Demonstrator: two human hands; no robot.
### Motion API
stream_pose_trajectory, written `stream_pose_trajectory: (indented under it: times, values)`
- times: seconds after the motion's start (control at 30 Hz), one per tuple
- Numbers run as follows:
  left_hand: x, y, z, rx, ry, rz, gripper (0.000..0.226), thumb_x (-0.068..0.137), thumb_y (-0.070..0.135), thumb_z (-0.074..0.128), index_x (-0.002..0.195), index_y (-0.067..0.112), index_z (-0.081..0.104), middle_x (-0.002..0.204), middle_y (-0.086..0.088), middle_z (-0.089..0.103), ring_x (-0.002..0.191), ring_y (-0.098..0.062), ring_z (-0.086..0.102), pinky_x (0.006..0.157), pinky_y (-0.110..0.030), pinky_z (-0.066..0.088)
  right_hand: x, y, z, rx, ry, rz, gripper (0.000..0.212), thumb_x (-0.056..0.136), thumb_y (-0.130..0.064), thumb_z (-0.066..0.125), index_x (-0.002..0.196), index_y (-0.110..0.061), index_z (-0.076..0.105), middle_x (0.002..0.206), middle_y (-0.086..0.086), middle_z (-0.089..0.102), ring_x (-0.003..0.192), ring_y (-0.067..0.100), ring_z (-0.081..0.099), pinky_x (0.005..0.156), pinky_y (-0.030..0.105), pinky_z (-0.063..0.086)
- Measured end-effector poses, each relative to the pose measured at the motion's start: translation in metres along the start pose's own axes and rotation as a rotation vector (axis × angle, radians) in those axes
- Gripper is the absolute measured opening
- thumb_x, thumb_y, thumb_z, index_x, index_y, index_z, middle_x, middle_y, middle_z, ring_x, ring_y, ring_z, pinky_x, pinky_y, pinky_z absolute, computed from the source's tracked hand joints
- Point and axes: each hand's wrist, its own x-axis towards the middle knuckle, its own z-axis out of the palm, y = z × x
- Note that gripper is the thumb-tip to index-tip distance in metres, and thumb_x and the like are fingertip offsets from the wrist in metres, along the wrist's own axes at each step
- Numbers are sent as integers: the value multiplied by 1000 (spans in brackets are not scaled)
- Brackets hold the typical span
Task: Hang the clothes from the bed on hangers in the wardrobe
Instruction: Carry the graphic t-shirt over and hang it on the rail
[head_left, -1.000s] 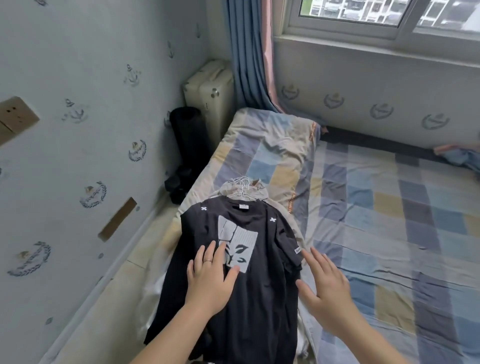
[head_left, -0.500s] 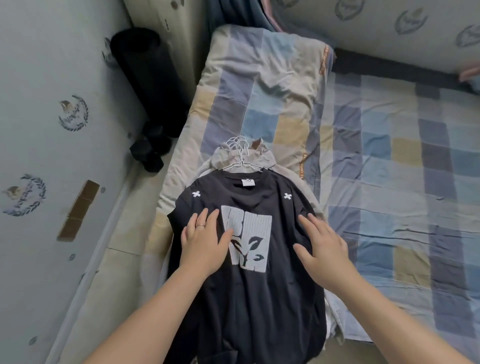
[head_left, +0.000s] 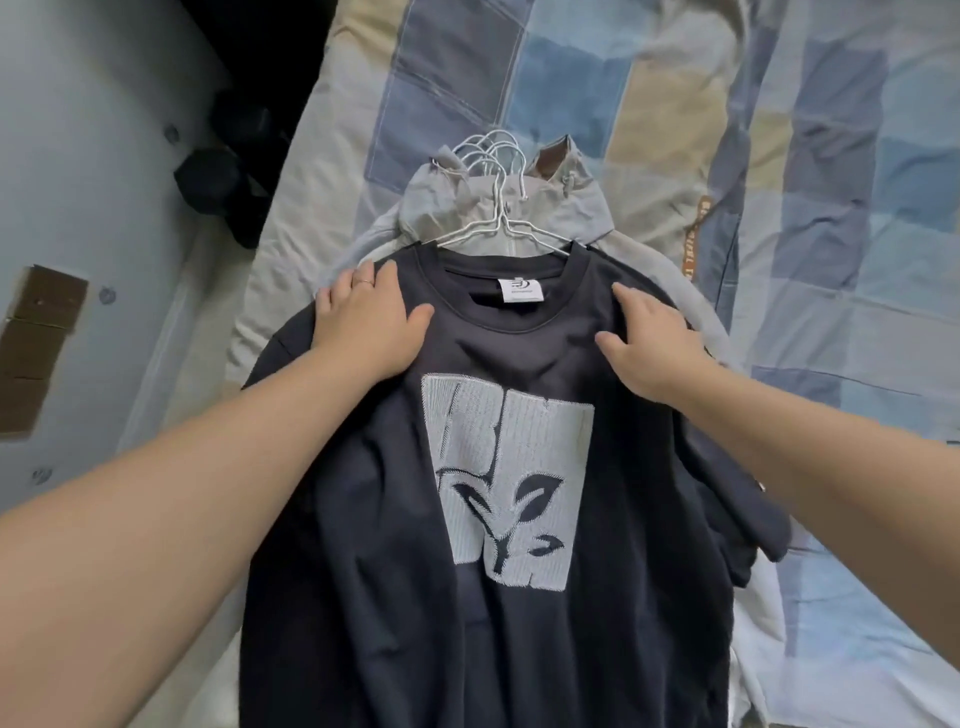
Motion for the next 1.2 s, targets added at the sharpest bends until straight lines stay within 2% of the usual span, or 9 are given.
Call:
stream_pose_trajectory:
  times: [0.1,0.27,0.37,0.53,0.63,0.77,0.97,1.1,1.2]
  values:
    - [23,2,0,4,-1,-53,64,99,49,46,151,16,31,155,-12,34,141,-36,31,114,-50,24,23,-1,2,43,-19,52,69,96,-43,45,155,-24,15,161,0,20,145,30,23,113,53,27]
    - [28,5,-7,-92,158,-86,38,100,27,53,137,19,51,139,-15,45,129,-38,39,107,-48,32,35,-7,-19,148,55,33,66,86,-40,49,148,-23,32,150,5,40,132,32,42,105,50,39]
    - [17,0,-10,-256,265,-19,25,98,18,55,122,16,59,127,-16,51,120,-40,44,103,-48,37,27,-8,-34,240,70,31,59,90,-28,53,145,-22,35,141,6,50,111,33,59,94,42,49]
    - [-12,-10,-28,-489,333,192,13,93,7,56,104,10,62,108,-13,55,104,-35,52,96,-47,43,2,3,-59,218,39,61,66,94,-23,51,154,-23,22,153,5,38,122,31,53,89,30,39]
    - [-36,-8,-47,-538,357,280,12,91,10,54,100,12,62,103,-8,55,100,-31,53,94,-49,45,-23,7,-77,233,8,30,66,95,-21,52,153,-31,23,149,5,43,118,29,56,90,29,40]
    - [-71,5,-74,-557,432,372,12,91,9,54,99,9,64,99,1,54,96,-27,55,90,-48,46,-61,4,-99,221,-45,-17,66,94,-21,53,149,-42,25,143,4,49,117,29,56,99,41,46]
    - [-120,20,-117,-546,469,415,13,91,15,49,98,13,60,97,8,50,95,-20,52,88,-36,34,-113,-2,-120,286,69,-1,57,96,-18,52,149,-29,33,142,3,50,124,28,51,98,36,44]
    - [-154,19,-151,-557,480,449,11,92,14,50,98,14,59,97,8,50,93,-14,49,86,-34,34,-162,11,-133,250,131,29,23,95,-19,52,117,-21,59,110,6,65,106,31,58,86,38,46]
    - [-184,22,-173,-567,471,487,8,93,9,54,98,12,60,96,7,52,92,-13,50,86,-30,39,-207,24,-146,311,190,13,10,96,-21,54,93,-20,64,86,4,66,87,28,60,73,38,47]
